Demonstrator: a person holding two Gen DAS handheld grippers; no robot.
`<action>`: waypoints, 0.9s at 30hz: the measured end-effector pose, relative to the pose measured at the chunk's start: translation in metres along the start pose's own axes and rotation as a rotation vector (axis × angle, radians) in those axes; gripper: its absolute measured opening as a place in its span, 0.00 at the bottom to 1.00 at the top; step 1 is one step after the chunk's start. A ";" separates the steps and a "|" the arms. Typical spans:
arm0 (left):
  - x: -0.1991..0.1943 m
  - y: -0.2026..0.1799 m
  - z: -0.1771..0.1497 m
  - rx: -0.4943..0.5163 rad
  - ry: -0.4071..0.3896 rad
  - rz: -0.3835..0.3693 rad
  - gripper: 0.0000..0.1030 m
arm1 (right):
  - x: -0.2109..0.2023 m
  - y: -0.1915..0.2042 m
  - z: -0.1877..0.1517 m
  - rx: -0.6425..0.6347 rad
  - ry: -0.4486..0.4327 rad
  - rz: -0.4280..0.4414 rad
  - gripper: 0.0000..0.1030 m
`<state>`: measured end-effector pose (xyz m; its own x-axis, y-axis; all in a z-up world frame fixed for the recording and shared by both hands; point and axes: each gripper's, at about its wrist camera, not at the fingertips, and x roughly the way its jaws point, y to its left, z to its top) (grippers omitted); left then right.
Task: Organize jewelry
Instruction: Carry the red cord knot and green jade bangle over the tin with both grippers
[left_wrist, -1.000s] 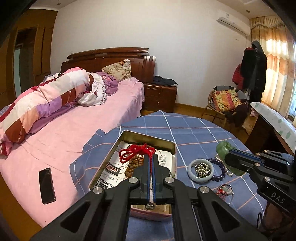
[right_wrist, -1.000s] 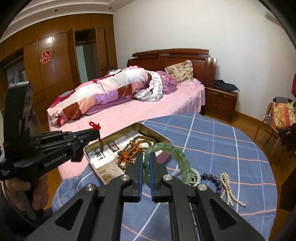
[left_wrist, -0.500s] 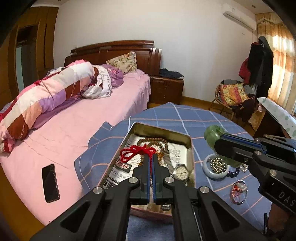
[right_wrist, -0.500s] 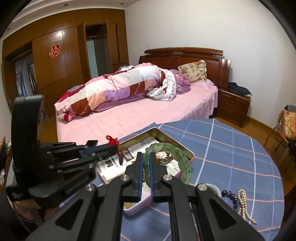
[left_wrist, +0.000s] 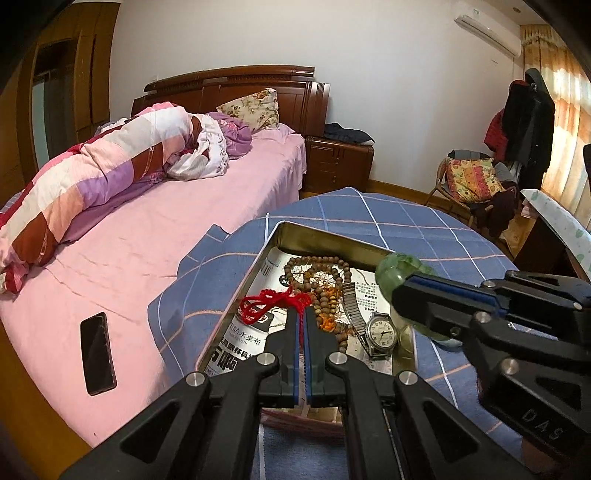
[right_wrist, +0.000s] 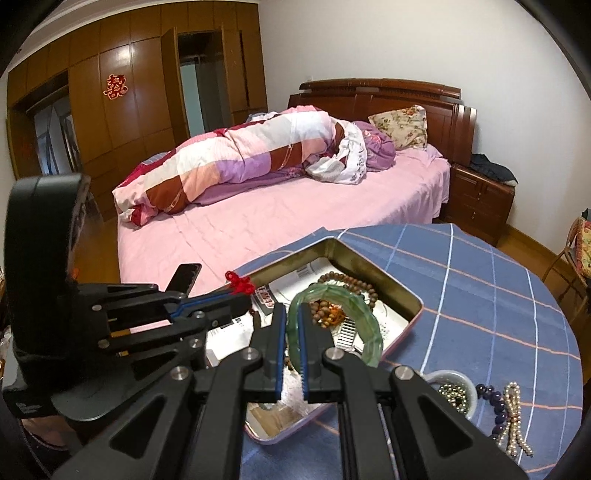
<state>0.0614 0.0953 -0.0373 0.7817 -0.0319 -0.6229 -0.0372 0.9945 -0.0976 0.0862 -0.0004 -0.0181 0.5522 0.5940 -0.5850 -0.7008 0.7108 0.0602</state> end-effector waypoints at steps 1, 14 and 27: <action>0.000 0.000 0.000 0.000 0.001 0.000 0.00 | 0.001 0.000 0.000 0.000 0.002 0.001 0.08; 0.014 0.004 -0.005 0.011 0.040 -0.011 0.00 | 0.026 0.002 -0.009 0.008 0.061 0.025 0.08; 0.023 0.005 -0.013 0.013 0.077 -0.008 0.00 | 0.039 0.004 -0.021 0.011 0.113 0.033 0.09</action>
<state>0.0718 0.0983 -0.0620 0.7316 -0.0471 -0.6801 -0.0226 0.9954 -0.0933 0.0954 0.0176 -0.0579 0.4742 0.5715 -0.6698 -0.7126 0.6959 0.0893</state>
